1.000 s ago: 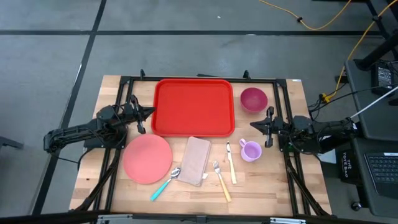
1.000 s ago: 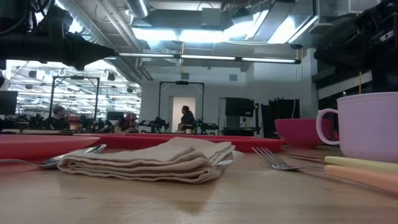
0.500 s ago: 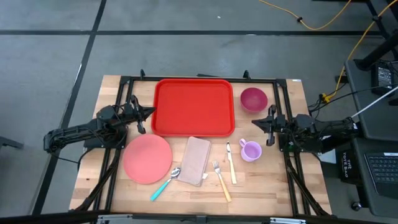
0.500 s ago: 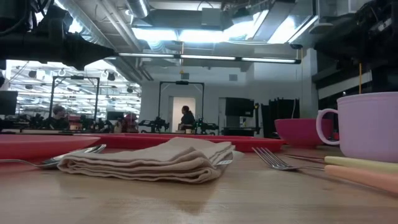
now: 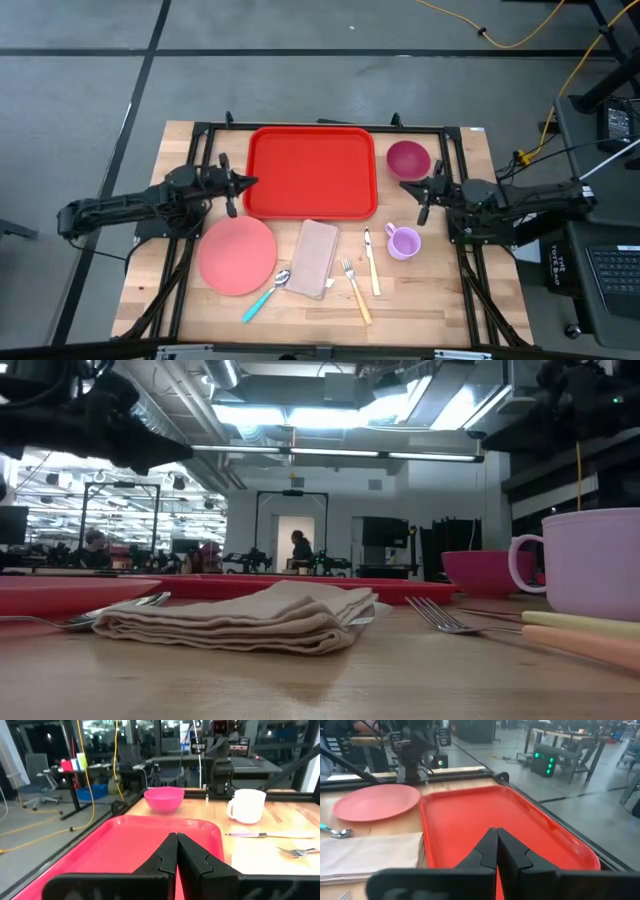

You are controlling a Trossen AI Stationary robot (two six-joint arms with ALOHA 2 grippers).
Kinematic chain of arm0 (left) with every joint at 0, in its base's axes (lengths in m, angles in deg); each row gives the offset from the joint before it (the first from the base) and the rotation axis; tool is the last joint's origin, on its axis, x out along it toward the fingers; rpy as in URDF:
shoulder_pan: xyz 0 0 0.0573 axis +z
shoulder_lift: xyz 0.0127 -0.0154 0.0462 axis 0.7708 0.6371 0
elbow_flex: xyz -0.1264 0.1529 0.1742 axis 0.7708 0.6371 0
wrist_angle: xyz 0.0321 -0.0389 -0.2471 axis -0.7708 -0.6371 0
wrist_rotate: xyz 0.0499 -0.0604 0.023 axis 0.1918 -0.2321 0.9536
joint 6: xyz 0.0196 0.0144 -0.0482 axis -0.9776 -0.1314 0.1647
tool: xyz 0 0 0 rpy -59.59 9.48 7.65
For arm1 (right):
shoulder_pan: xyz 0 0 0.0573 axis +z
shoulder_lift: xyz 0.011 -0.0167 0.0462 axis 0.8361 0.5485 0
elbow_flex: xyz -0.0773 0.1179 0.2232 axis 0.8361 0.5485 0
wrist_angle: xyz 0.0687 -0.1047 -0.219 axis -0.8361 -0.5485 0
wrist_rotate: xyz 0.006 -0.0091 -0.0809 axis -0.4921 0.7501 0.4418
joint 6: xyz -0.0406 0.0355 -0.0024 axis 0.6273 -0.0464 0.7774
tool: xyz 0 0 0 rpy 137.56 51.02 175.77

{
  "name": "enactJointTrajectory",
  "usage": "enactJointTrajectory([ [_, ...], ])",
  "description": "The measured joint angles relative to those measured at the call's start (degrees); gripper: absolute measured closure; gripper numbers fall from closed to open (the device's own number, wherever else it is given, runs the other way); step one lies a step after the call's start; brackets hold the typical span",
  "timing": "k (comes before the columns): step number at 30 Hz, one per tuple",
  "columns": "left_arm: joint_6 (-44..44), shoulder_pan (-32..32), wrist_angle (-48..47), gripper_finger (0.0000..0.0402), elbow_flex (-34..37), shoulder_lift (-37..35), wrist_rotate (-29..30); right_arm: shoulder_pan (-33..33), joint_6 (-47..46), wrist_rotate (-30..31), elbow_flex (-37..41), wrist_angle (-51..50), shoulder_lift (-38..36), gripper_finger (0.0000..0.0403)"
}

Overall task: Set up tray
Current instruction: Put the purple mug on top of the orange serving tray

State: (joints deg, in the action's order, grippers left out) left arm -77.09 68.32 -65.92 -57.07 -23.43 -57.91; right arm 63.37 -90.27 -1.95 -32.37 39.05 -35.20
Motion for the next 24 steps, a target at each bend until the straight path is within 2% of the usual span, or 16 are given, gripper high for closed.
enactJointTrajectory([
  [4, -0.9, 0.0, 0.0, 0.0400, -3.4, 6.4, 0.0, -0.8, 1.5, 0.0, -1.3, 4.4, 3.2, 0.0394],
  [9, -1.1, 0.0, 0.4, 0.0400, -6.2, 11.2, 0.5, -1.8, 1.6, 0.0, -3.1, 4.8, 3.7, 0.0384],
  [16, -4.0, 0.0, 0.5, 0.0398, -7.0, 12.1, 1.1, -2.4, 4.8, 0.0, -3.4, 4.7, 3.6, 0.0380],
  [24, -4.1, 0.0, 0.8, 0.0398, -7.0, 12.1, 8.0, -2.4, 7.2, 0.0, -3.4, 4.6, 3.6, 0.0380],
])
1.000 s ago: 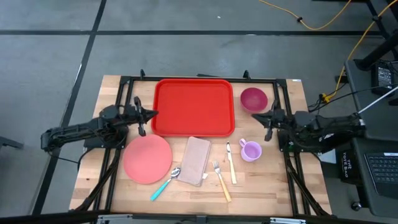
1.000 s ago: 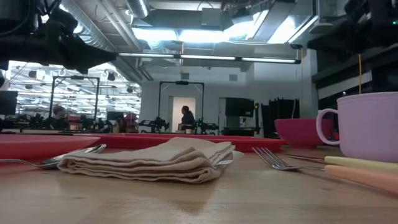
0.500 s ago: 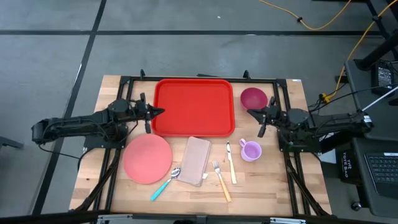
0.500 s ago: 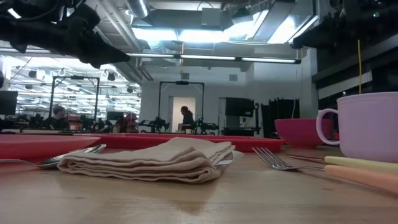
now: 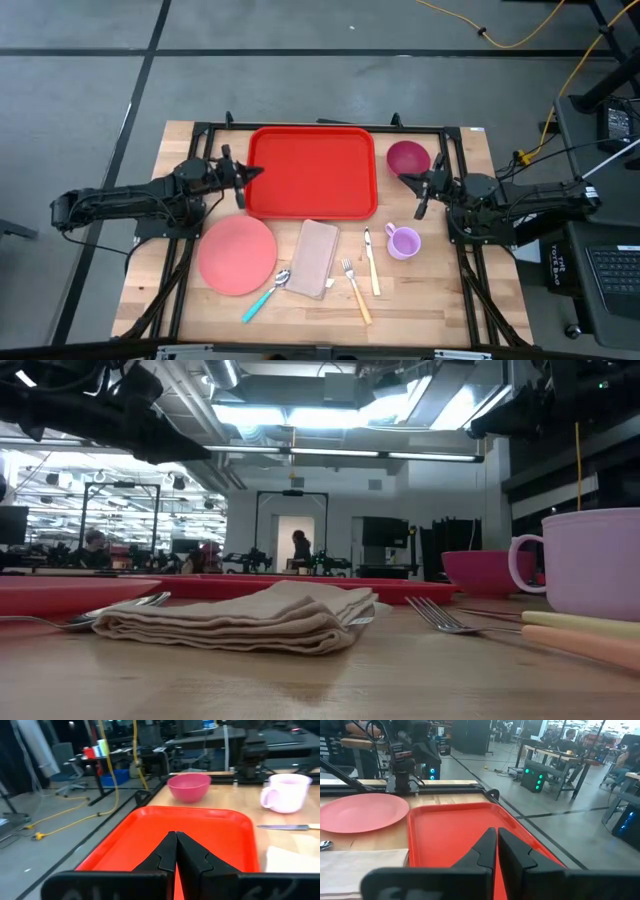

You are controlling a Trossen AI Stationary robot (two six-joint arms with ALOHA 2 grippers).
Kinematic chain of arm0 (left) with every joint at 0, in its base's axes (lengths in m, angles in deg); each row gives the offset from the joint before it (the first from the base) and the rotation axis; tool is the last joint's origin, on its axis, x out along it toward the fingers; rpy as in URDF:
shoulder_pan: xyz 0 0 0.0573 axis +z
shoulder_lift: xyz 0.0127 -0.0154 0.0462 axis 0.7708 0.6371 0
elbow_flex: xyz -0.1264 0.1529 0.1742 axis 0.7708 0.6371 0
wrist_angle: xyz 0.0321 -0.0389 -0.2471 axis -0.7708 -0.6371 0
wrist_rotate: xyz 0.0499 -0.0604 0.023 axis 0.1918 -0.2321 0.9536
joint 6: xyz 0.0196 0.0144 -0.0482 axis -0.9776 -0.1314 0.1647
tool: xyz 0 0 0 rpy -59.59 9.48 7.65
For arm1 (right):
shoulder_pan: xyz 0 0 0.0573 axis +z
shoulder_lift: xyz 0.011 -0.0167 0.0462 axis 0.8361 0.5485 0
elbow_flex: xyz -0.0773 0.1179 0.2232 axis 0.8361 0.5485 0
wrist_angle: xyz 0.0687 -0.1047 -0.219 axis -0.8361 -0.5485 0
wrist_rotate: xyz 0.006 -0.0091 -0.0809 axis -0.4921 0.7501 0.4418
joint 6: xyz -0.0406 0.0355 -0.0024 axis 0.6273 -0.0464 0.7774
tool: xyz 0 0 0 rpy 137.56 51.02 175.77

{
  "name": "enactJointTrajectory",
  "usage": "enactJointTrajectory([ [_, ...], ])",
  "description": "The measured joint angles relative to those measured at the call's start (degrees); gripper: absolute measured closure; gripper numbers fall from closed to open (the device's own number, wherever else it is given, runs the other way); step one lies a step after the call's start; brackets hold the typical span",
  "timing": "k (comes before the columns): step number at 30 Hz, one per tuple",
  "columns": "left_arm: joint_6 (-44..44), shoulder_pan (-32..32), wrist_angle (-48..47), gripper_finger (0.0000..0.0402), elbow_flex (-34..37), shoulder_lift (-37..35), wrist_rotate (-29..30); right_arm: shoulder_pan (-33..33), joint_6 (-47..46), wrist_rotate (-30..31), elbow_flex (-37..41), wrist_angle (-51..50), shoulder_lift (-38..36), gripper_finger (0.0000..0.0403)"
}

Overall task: Set up tray
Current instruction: Put the purple mug on top of the orange serving tray

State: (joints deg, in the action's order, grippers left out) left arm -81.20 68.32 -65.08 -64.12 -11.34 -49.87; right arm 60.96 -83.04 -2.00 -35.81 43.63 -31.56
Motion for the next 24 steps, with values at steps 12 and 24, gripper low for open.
enactJointTrajectory([
  [12, -2.7, 0.0, -0.7, 0.0398, 0.0, 0.0, -2.4, 0.0, -2.8, -0.2, 0.0, -0.3, 0.5, 0.0380],
  [24, -6.0, -0.6, -0.9, 0.0399, 0.0, 0.6, -13.6, 0.0, -0.3, -8.8, 0.0, -2.4, 6.9, 0.0395],
])
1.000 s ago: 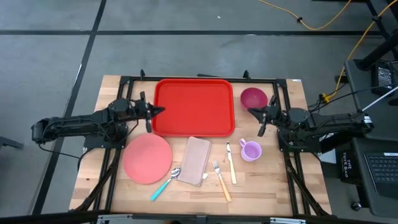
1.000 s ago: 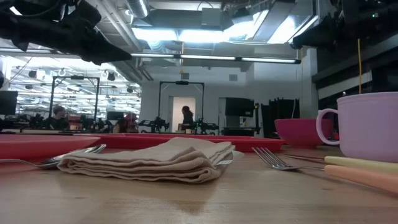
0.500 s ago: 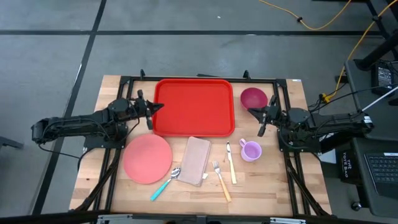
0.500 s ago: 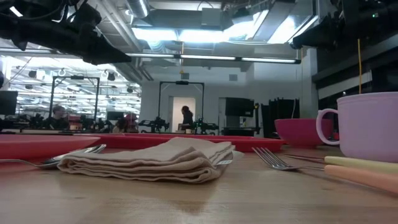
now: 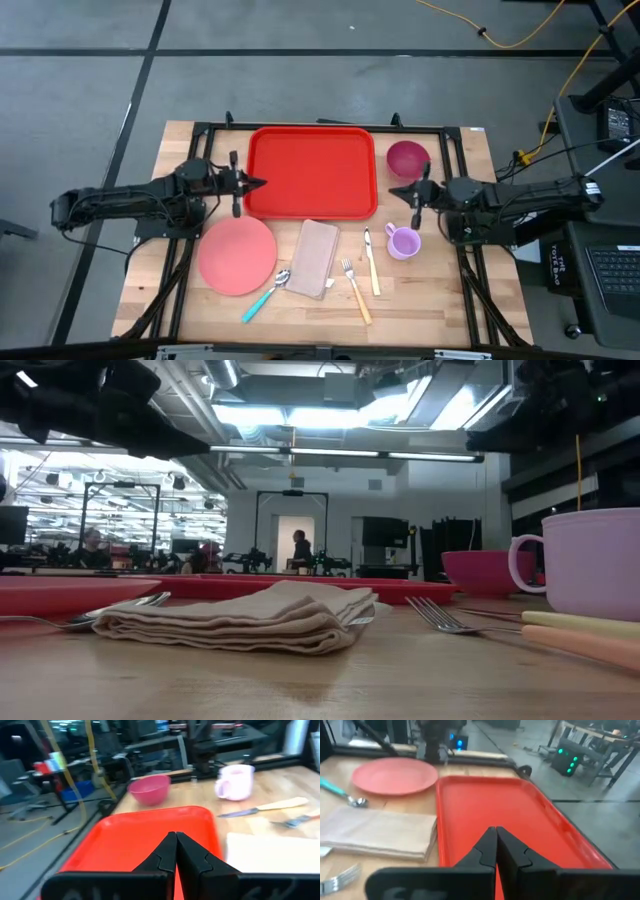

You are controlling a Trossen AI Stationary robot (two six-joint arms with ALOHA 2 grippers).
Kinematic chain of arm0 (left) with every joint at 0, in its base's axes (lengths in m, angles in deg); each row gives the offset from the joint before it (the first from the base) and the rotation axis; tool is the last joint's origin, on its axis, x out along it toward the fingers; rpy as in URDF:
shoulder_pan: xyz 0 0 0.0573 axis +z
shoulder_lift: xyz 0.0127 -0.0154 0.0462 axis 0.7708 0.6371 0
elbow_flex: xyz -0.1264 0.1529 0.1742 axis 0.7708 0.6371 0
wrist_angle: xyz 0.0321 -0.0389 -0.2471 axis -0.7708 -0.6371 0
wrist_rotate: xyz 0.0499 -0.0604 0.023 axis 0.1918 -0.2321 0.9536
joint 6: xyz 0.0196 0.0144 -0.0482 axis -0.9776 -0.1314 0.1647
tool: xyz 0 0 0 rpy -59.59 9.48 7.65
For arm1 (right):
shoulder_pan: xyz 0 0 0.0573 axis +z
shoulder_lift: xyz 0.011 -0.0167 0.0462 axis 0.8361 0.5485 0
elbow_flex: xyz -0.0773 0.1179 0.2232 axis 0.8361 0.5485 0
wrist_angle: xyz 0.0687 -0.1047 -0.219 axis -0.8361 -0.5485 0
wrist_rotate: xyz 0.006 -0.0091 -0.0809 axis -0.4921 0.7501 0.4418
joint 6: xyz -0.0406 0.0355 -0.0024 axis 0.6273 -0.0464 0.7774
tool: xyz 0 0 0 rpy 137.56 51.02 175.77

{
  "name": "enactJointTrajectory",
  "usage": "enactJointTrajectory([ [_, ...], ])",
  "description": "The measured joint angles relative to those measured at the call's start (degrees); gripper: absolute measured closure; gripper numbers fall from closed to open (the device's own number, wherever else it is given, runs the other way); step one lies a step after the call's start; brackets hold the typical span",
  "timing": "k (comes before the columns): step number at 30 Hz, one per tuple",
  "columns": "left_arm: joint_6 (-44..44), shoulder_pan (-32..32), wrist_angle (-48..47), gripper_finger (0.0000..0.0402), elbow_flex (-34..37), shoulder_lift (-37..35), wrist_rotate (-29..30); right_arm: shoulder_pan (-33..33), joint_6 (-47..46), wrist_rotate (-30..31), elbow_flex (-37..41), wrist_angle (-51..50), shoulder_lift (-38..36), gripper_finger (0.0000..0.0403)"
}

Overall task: Set up tray
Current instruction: Put the purple mug on top of the orange serving tray

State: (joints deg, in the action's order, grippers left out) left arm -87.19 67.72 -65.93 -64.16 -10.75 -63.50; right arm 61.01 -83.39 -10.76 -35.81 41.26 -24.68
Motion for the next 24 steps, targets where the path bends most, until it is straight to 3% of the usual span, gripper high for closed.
enactJointTrajectory([
  [9, 2.5, -2.4, 0.2, 0.0399, 0.0, 0.3, -0.9, 0.1, -4.9, 0.0, -5.3, -7.3, 5.2, 0.0399],
  [16, 3.1, -4.1, 0.4, 0.0398, 0.0, 0.3, -0.8, 0.3, -19.5, -3.2, -15.1, -22.1, 12.0, 0.0400],
  [20, 3.3, -4.2, 1.0, 0.0398, 0.0, 0.3, -0.8, 3.3, -29.9, -5.2, -20.4, -30.8, 16.5, 0.0401],
  [24, 2.8, -4.2, 4.2, 0.0398, 0.0, 0.4, -0.7, 9.3, -35.1, -2.2, -22.0, -34.8, 20.3, 0.0401],
])
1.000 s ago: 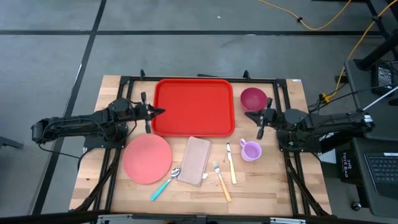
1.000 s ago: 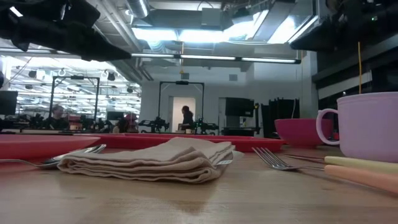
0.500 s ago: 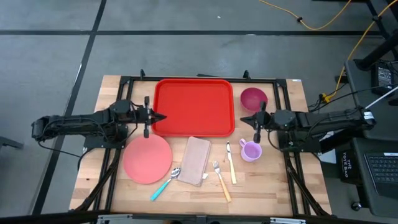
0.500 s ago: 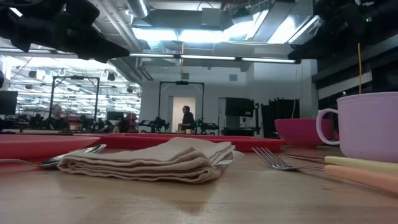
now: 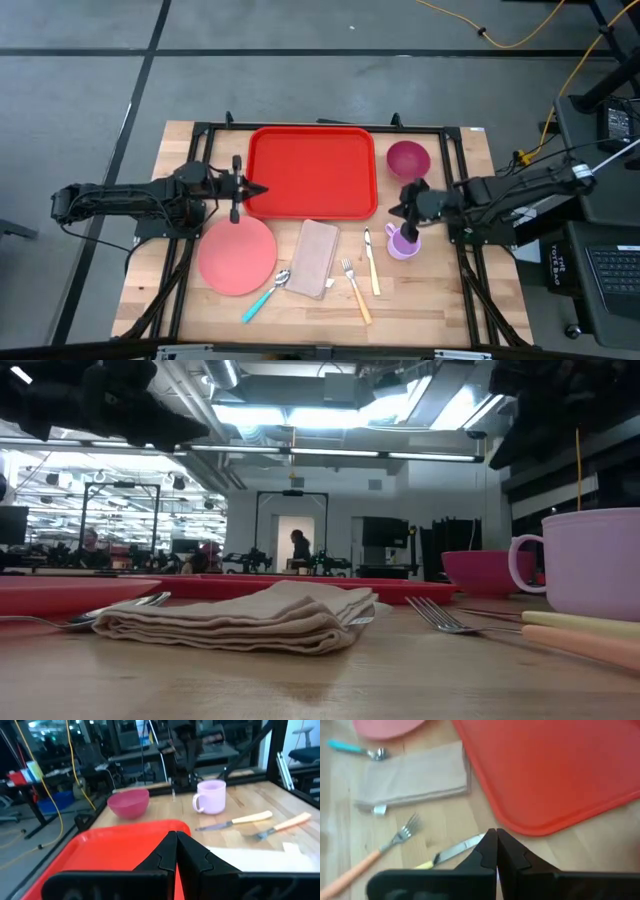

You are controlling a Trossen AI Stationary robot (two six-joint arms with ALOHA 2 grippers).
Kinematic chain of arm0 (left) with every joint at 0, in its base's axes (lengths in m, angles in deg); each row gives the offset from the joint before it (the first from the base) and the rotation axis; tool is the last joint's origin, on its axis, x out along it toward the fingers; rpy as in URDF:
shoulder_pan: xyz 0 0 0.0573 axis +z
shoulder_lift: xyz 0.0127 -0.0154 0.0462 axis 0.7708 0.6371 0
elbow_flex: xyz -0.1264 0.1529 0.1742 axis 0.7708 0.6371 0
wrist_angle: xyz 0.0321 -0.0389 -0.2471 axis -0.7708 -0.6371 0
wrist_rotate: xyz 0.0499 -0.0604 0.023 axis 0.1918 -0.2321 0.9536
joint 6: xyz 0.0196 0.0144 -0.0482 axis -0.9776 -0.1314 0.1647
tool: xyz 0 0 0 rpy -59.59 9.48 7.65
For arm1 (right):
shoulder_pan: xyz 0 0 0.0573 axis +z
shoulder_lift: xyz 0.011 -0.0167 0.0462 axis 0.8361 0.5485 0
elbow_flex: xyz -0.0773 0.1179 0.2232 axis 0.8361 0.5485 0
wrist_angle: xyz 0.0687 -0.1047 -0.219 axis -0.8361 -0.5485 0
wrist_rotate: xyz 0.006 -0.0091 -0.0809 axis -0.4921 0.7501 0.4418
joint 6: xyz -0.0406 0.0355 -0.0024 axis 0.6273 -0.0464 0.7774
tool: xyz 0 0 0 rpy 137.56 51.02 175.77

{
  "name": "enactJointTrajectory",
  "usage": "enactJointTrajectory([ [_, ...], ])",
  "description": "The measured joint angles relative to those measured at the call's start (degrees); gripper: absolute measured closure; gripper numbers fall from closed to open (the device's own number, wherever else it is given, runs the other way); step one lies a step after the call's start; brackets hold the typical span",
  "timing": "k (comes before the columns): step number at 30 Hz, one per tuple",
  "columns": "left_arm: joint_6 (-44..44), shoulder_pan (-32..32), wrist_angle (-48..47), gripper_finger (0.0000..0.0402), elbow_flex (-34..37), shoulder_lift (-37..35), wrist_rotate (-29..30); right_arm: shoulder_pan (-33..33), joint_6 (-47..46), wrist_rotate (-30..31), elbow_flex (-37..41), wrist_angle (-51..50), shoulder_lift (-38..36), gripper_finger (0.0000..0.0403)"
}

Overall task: Set up tray
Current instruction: Put the purple mug on top of the orange serving tray

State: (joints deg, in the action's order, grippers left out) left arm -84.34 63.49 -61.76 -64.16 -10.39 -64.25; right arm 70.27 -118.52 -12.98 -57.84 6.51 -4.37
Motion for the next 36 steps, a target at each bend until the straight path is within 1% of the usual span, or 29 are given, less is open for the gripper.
enactJointTrajectory([
  [6, 1.7, 0.0, 1.0, 0.0398, 0.0, 0.0, -0.1, 10.7, -7.8, 8.3, -2.9, -1.9, 2.3, 0.0401],
  [9, 1.7, 0.0, 1.0, 0.0398, 0.0, 0.0, -0.1, 15.2, -11.5, 11.2, -4.3, -2.7, 3.0, 0.0402],
  [13, 1.7, 0.0, 2.1, 0.0398, 0.0, 0.0, -0.2, 19.6, -17.0, 13.9, -6.9, -8.0, 5.2, 0.0402],
  [18, 1.7, 0.0, 2.8, 0.0398, 0.0, 0.0, -0.2, 22.8, -26.5, 14.5, -12.1, -19.1, 9.0, 0.0402],
  [23, 3.0, 0.0, 2.2, 0.0398, 0.0, 0.0, -0.9, 25.1, -36.6, 13.3, -17.7, -31.0, 11.7, 0.0402],
  [25, 3.1, 0.0, 2.1, 0.0398, 0.0, 0.0, -1.2, 26.1, -38.7, 13.4, -19.5, -34.2, 12.0, 0.0400],
  [28, 0.7, 0.0, 2.1, 0.0398, 0.0, 0.0, -1.2, 27.3, -40.1, 13.4, -21.4, -36.7, 11.6, 0.0398],
  [32, -2.7, 0.0, 2.1, 0.0398, 0.0, 0.0, -1.2, 28.2, -41.1, 12.7, -22.0, -36.7, 10.4, 0.0396],
  [36, -3.7, 0.0, 3.6, 0.0398, 0.0, 0.0, -0.2, 28.1, -47.1, 12.2, -22.0, -37.4, 10.2, 0.0396],
])
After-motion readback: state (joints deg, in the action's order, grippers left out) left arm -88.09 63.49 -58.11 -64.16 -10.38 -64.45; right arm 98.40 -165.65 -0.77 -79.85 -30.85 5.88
